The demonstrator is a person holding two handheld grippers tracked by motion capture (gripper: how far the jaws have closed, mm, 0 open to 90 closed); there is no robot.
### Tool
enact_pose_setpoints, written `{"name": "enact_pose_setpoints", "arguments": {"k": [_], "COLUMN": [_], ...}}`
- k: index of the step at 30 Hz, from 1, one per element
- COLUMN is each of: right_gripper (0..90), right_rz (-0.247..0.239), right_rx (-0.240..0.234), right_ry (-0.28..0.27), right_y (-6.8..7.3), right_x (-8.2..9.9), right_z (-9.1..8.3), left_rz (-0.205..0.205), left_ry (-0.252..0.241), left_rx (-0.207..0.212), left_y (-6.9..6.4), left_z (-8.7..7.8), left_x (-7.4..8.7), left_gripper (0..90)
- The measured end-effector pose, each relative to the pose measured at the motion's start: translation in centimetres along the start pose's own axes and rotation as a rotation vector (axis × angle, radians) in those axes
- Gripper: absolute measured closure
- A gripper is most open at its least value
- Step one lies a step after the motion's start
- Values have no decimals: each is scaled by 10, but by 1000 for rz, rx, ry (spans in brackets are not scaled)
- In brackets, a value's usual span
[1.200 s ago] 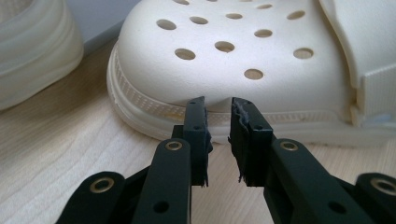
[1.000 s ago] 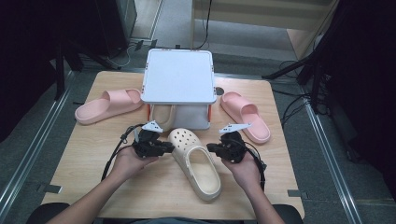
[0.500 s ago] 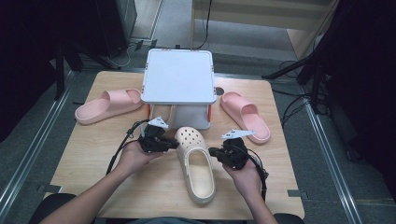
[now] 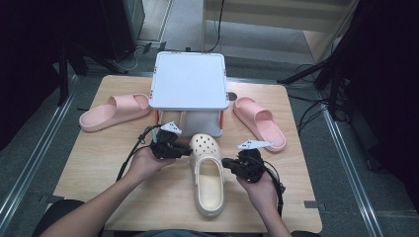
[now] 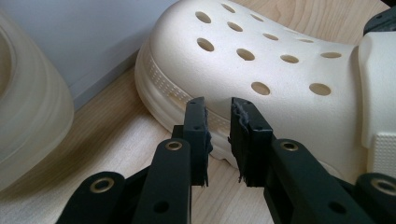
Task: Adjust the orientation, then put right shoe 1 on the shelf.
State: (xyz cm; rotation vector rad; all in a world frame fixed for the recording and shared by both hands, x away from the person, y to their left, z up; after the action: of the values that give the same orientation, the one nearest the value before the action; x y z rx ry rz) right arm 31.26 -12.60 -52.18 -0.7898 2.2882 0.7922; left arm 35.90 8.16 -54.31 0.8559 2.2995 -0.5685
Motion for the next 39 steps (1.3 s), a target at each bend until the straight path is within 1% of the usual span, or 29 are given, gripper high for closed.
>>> {"name": "enact_pose_setpoints", "arguments": {"k": [3,5,6,7,8,10,11,12,13,14,15,16,18,19,22,23,24,27,29,30,32,34,35,36,37,38,39], "right_gripper": [849,831,822,818,818,788,768,742,698,698,671,665,659,652,619,600,590,590,588,572,549,535,526,524,524,521,521], "right_rz": [-1,4,6,13,13,13,12,13,14,14,12,8,-10,-21,-19,-18,-14,-12,1,4,3,8,19,10,10,10,9], "right_rx": [6,3,2,-2,-2,-8,-13,-15,-19,-19,-21,-20,-19,-14,-11,-6,-1,2,-3,-1,26,35,34,36,36,39,44], "right_ry": [-2,-19,-46,-59,-59,-84,-101,-109,-119,-119,-120,-116,-100,-84,-77,-74,-65,-74,-76,-84,-89,-93,-81,-73,-73,-64,-54], "right_y": [-1,-1,1,2,2,7,11,14,21,21,26,28,33,37,39,39,38,37,36,35,34,32,31,30,30,30,28], "right_x": [0,-1,-3,-4,-4,-4,-3,-2,0,0,3,4,8,11,12,13,14,13,13,13,13,13,14,14,14,15,15], "right_z": [-1,-5,-11,-14,-14,-20,-24,-26,-29,-29,-30,-30,-26,-22,-18,-15,-11,-10,-11,-11,-13,-14,-11,-9,-9,-7,-4], "left_rz": [2,1,0,-12,-12,-3,-5,-2,11,11,12,18,20,20,17,17,13,3,1,-3,5,3,7,2,2,7,3], "left_ry": [2,-10,-17,-21,-21,-31,-31,-29,-27,-27,-33,-34,-39,-46,-65,-65,-67,-74,-81,-81,-80,-92,-91,-88,-88,-84,-94], "left_rx": [5,9,12,21,21,26,31,34,37,37,35,37,38,38,33,30,30,25,21,24,16,16,11,10,10,-5,-19], "left_y": [1,1,2,0,0,-1,-2,-3,-4,-4,-5,-4,-3,-2,5,7,10,17,22,23,26,29,31,35,35,38,40], "left_z": [-2,-6,-8,-14,-14,-21,-24,-27,-34,-34,-37,-42,-48,-53,-63,-66,-69,-76,-82,-84,-89,-95,-98,-101,-101,-105,-108], "left_x": [-2,-4,-6,-10,-10,-14,-16,-18,-21,-21,-23,-25,-28,-31,-38,-39,-42,-47,-52,-53,-59,-65,-69,-76,-76,-80,-83], "left_gripper": [743,733,734,734,735,737,738,740,748,752,752,754,759,766,773,776,797,803,807,808,808,808,807,803,792,792,794]}}
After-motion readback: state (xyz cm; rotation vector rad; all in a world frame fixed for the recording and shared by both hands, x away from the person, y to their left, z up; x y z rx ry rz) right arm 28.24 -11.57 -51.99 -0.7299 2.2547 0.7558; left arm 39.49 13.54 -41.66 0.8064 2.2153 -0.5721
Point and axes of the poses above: each handheld gripper's, and its own axes: z roughly forward along the jaws, x roughly out of its underside, y roughly to its left, the point moved 6 cm from there along z, roughly forward along the jaws, and after that the axes turned 7 degrees about -x, right-handed, at the moved point
